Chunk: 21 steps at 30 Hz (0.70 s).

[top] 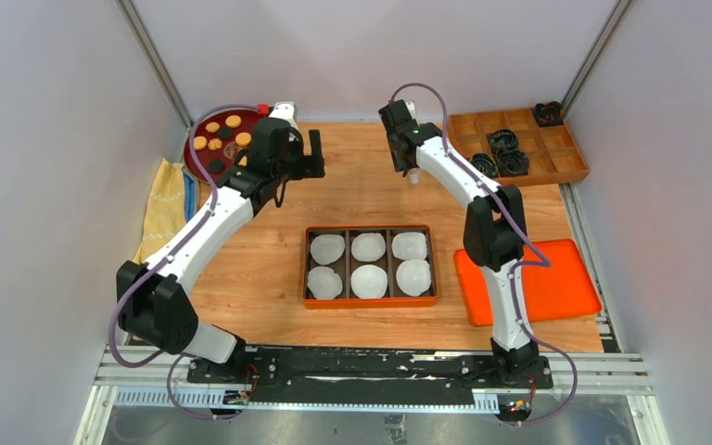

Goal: Pack the cookies

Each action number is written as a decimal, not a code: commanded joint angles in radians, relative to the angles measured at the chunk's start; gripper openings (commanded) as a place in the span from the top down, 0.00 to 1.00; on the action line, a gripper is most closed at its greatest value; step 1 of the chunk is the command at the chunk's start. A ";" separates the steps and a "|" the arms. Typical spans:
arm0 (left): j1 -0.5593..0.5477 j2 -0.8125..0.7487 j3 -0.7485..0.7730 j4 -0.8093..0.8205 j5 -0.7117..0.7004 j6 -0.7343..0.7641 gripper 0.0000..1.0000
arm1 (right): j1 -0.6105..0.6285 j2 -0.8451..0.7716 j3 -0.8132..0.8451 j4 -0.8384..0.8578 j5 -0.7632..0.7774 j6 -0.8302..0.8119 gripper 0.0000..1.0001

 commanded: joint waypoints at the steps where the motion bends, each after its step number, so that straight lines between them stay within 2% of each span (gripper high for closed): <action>1: 0.066 0.018 0.041 0.027 0.105 -0.056 0.02 | -0.001 -0.098 -0.042 -0.047 -0.010 -0.002 0.48; 3: 0.084 0.040 0.051 0.029 0.124 -0.059 0.02 | -0.004 -0.119 -0.063 -0.052 -0.023 0.005 0.48; 6: 0.103 0.119 0.100 0.000 0.082 -0.042 0.02 | -0.009 -0.140 -0.094 -0.061 -0.032 0.022 0.48; 12: 0.140 0.430 0.429 -0.280 -0.157 0.000 0.07 | -0.011 -0.193 -0.184 -0.059 -0.072 0.057 0.53; 14: 0.160 0.531 0.539 -0.342 -0.170 -0.006 0.17 | -0.010 -0.215 -0.205 -0.053 -0.094 0.059 0.53; 17: 0.193 0.648 0.649 -0.407 -0.172 -0.038 0.48 | -0.011 -0.252 -0.228 -0.046 -0.114 0.055 0.54; 21: 0.246 0.738 0.701 -0.430 -0.138 -0.079 0.73 | -0.011 -0.304 -0.257 -0.029 -0.121 0.043 0.54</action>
